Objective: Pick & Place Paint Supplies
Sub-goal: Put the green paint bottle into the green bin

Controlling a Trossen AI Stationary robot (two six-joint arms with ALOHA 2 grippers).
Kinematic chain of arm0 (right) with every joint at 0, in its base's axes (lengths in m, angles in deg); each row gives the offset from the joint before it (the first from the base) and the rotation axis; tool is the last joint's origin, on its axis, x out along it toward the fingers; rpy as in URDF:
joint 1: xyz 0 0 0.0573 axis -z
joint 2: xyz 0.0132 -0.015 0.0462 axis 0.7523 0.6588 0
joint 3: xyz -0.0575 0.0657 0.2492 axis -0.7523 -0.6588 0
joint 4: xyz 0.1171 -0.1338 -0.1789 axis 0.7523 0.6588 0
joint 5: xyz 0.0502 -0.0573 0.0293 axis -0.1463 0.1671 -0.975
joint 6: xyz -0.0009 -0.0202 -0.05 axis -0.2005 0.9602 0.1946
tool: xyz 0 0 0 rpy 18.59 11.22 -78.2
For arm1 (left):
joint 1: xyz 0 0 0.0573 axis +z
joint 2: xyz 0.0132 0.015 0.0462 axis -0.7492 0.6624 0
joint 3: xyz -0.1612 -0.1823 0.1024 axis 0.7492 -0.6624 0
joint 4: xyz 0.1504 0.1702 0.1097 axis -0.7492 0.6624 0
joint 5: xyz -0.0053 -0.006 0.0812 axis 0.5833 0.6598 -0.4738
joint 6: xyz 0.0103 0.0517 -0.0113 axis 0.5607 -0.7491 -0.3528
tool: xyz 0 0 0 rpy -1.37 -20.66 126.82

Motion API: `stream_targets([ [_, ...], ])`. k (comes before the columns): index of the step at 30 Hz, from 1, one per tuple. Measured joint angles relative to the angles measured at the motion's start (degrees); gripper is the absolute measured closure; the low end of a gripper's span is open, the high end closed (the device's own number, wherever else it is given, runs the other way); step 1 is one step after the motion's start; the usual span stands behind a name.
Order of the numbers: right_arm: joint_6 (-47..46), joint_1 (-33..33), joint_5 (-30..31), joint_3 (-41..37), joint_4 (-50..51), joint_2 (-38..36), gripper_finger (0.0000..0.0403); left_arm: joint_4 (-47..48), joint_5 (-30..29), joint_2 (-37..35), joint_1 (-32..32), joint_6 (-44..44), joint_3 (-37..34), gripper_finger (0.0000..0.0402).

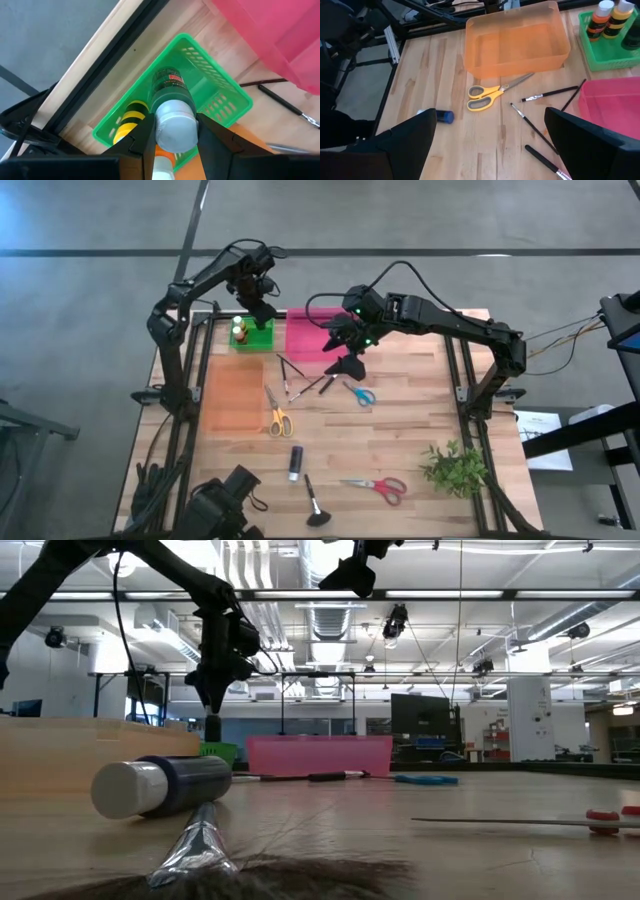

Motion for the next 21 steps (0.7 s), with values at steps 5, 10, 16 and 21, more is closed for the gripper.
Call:
stream_targets([
  [5,-0.23,0.04,0.14,0.00,-0.27,0.00,0.0035,-0.30,0.34,0.00,0.22,0.94,0.00,0.0284],
  [10,-0.35,0.04,0.13,0.00,-0.35,0.00,0.0035,-0.15,0.38,0.00,0.71,0.92,0.00,0.0284],
  [16,-0.35,0.04,0.16,0.00,-0.46,0.00,0.0035,0.30,0.46,0.00,1.03,0.48,-0.16,0.0284],
  [21,-0.35,0.04,0.56,0.00,-0.72,0.00,0.0035,0.10,0.63,-0.02,1.14,0.34,-2.36,0.0284],
])
